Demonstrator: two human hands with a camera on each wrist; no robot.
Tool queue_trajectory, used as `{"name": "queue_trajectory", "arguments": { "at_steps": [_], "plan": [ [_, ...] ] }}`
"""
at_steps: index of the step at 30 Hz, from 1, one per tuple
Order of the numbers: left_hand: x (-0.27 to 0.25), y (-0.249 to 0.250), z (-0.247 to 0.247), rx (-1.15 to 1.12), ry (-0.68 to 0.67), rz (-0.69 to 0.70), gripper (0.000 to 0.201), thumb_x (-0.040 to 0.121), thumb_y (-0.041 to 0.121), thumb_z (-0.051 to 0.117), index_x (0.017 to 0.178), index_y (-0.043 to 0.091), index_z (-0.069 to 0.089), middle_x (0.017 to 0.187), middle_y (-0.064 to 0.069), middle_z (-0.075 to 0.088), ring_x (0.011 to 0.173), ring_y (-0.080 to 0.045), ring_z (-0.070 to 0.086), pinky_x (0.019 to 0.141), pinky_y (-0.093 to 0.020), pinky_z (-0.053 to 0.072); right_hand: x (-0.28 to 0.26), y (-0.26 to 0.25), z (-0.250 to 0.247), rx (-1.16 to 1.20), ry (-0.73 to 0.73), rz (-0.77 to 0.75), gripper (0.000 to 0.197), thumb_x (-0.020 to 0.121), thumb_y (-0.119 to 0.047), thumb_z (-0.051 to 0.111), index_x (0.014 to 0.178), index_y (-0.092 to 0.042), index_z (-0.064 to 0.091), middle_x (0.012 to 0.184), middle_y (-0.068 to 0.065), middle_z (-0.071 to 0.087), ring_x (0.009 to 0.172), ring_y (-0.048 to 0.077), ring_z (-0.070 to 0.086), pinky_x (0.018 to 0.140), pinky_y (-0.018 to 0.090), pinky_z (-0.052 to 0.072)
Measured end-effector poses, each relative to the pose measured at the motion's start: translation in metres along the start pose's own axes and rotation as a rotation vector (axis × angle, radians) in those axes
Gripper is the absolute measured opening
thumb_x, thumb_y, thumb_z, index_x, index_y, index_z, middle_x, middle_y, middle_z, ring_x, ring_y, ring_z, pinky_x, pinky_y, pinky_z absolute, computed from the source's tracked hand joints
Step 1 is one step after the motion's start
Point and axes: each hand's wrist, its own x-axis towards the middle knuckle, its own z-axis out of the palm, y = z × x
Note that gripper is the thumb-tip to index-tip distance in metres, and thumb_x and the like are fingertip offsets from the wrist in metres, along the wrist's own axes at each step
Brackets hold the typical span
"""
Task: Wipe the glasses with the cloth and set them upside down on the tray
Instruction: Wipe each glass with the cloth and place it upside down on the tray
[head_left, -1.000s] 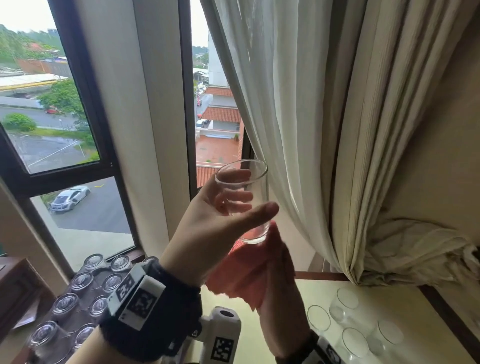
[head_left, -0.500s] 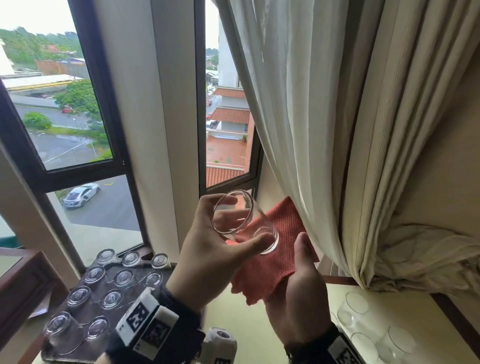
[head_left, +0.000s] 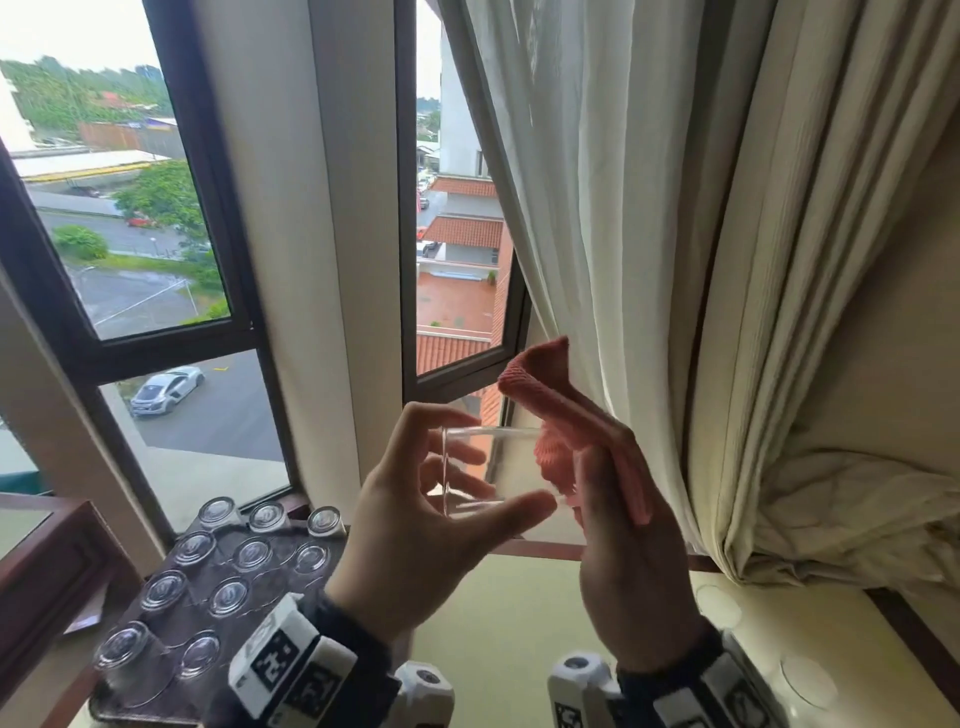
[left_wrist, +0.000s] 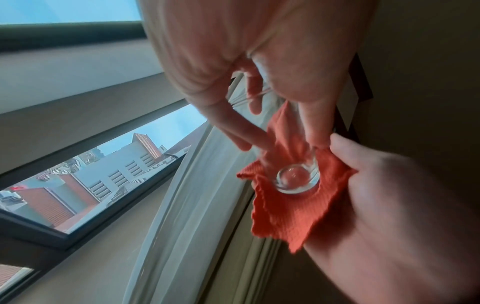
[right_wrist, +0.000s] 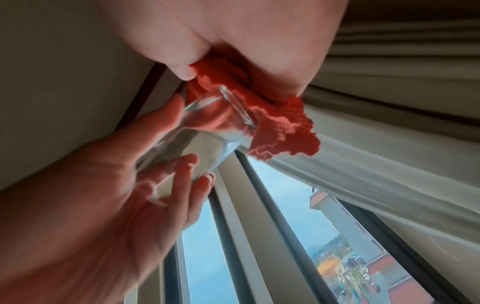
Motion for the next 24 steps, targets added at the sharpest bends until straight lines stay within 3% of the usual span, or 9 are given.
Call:
{"name": "queue_trajectory", "arguments": {
  "at_steps": [4,7,11,13,15,17,19,22,24],
  "plan": [
    [-0.005,-0.004,0.011,-0.121,0.094,0.041,0.078,0.061,0.072,0.089,0.118,0.031,0.056,0.101,0.005,0.072,0.082,-0.022,0.077,0.066,-0.029,0.063,0.014,0.001,-0.013,0.058,0.084,0.173,0.060,0.096,-0.068,0.041,0.123,-0.021,0.066,0.101,-0.004,0.077,0.094,0.017,0.074,0.081,0.033,0.061],
    [0.000,-0.004,0.013,-0.139,0.168,0.050,0.069,0.066,0.074,0.084,0.115,0.034,0.055,0.093,-0.002,0.073,0.078,-0.023,0.076,0.063,-0.029,0.062,0.004,0.002,-0.007,0.054,0.130,0.261,0.057,0.089,-0.070,0.045,0.119,-0.026,0.066,0.101,0.002,0.078,0.093,0.022,0.076,0.091,0.044,0.060],
    [0.010,-0.006,0.012,-0.046,0.144,0.022,0.072,0.065,0.081,0.079,0.114,0.036,0.054,0.090,0.004,0.076,0.075,-0.016,0.076,0.060,-0.028,0.061,-0.023,0.011,0.003,-0.135,0.005,0.160,0.044,0.090,-0.067,0.037,0.104,-0.032,0.061,0.084,-0.031,0.072,0.081,-0.016,0.066,0.074,0.005,0.051],
    [0.011,-0.007,0.011,-0.018,0.125,0.019,0.069,0.065,0.077,0.082,0.113,0.036,0.056,0.090,0.009,0.076,0.074,-0.015,0.075,0.059,-0.025,0.060,-0.025,0.007,0.009,-0.233,-0.021,-0.006,0.055,0.093,-0.071,0.038,0.117,-0.029,0.062,0.111,-0.031,0.070,0.105,-0.015,0.062,0.087,0.005,0.048],
    [0.007,-0.007,0.013,-0.002,0.109,0.036,0.064,0.066,0.073,0.084,0.110,0.035,0.059,0.090,0.010,0.075,0.070,-0.012,0.072,0.057,-0.021,0.057,-0.016,0.005,0.009,-0.482,-0.036,-0.272,0.051,0.106,-0.046,0.038,0.147,-0.018,0.049,0.159,-0.003,0.041,0.148,0.015,0.037,0.118,0.030,0.035],
    [0.001,-0.009,0.016,-0.074,0.098,0.031,0.067,0.067,0.073,0.085,0.111,0.029,0.061,0.087,0.003,0.074,0.065,-0.012,0.069,0.057,-0.023,0.055,-0.001,0.001,0.005,-0.526,-0.100,-0.412,0.044,0.106,-0.026,0.040,0.150,-0.020,0.046,0.164,0.001,0.031,0.152,0.024,0.027,0.122,0.045,0.030],
    [-0.003,-0.011,0.019,-0.218,0.109,0.017,0.075,0.067,0.072,0.087,0.114,0.020,0.060,0.085,-0.007,0.073,0.063,-0.016,0.069,0.058,-0.027,0.054,0.009,-0.006,-0.001,-0.373,-0.156,-0.372,0.037,0.108,-0.021,0.039,0.141,-0.025,0.055,0.151,0.003,0.051,0.140,0.022,0.048,0.112,0.044,0.044],
    [-0.004,-0.011,0.019,-0.334,0.129,0.016,0.078,0.070,0.068,0.087,0.116,0.012,0.057,0.084,-0.013,0.074,0.064,-0.019,0.071,0.059,-0.026,0.056,0.010,-0.009,-0.005,-0.079,-0.048,-0.046,0.044,0.100,-0.054,0.042,0.119,-0.024,0.068,0.100,0.003,0.077,0.086,0.019,0.074,0.075,0.040,0.061],
    [0.000,-0.011,0.017,-0.357,0.149,-0.015,0.075,0.068,0.070,0.087,0.115,0.018,0.058,0.083,-0.014,0.075,0.067,-0.019,0.071,0.061,-0.026,0.057,-0.001,-0.002,-0.004,-0.095,0.044,0.007,0.046,0.097,-0.049,0.042,0.123,-0.020,0.066,0.099,-0.006,0.078,0.086,0.011,0.075,0.076,0.026,0.061]
  ]
}}
